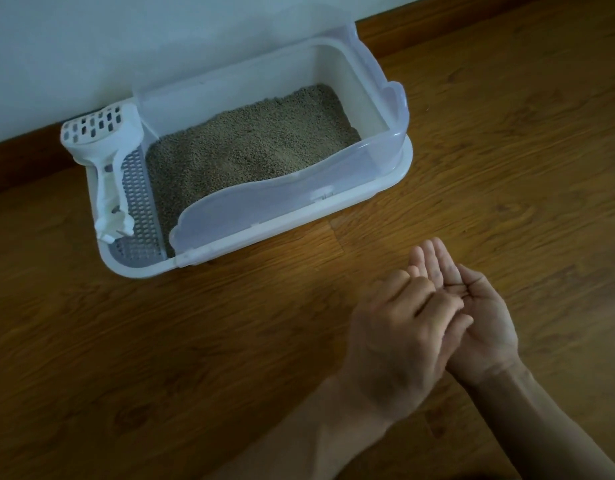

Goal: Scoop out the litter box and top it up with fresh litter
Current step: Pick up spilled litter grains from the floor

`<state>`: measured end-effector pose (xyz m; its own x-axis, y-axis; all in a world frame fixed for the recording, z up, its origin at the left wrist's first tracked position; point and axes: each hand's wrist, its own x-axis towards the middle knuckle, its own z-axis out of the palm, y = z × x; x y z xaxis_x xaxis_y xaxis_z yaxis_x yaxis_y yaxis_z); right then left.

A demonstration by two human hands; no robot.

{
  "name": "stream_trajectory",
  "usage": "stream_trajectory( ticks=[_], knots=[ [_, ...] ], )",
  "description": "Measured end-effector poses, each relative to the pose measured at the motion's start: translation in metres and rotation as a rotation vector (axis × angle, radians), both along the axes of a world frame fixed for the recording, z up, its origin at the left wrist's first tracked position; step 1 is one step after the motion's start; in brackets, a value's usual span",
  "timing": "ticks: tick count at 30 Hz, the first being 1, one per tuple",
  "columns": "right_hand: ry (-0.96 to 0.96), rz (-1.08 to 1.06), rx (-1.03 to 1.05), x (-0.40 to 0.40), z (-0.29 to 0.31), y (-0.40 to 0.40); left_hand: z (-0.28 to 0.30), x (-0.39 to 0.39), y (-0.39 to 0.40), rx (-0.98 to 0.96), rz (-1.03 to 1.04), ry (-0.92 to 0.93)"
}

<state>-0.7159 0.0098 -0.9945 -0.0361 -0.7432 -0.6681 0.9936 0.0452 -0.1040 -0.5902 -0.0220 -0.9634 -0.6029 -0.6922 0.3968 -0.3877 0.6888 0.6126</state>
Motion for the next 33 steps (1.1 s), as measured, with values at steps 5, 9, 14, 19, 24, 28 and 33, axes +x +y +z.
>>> stream_trajectory(
  ticks=[5,9,14,19,24,28,33],
  knots=[
    [0.036,-0.096,0.022,-0.01,0.003,0.001,-0.015,0.029,-0.016,0.109,0.136,0.092],
    [0.05,-0.242,0.012,-0.011,0.015,0.0,-0.05,0.067,-0.045,0.189,0.364,-0.207],
    [0.124,-0.195,0.019,-0.005,0.019,-0.003,-0.064,0.08,-0.058,0.188,0.318,-0.31],
    [0.092,-0.196,-0.058,-0.007,0.023,-0.003,-0.072,0.074,-0.06,0.143,0.241,-0.291],
    [0.127,-0.204,-0.027,-0.008,0.027,0.0,-0.075,0.072,-0.062,0.035,0.149,-0.334],
    [0.123,-0.199,0.001,-0.006,0.027,-0.001,-0.075,0.076,-0.066,0.157,0.272,-0.288],
    [0.122,-0.19,-0.006,-0.004,0.029,-0.003,-0.075,0.086,-0.085,0.151,0.399,-0.299]
  ],
)
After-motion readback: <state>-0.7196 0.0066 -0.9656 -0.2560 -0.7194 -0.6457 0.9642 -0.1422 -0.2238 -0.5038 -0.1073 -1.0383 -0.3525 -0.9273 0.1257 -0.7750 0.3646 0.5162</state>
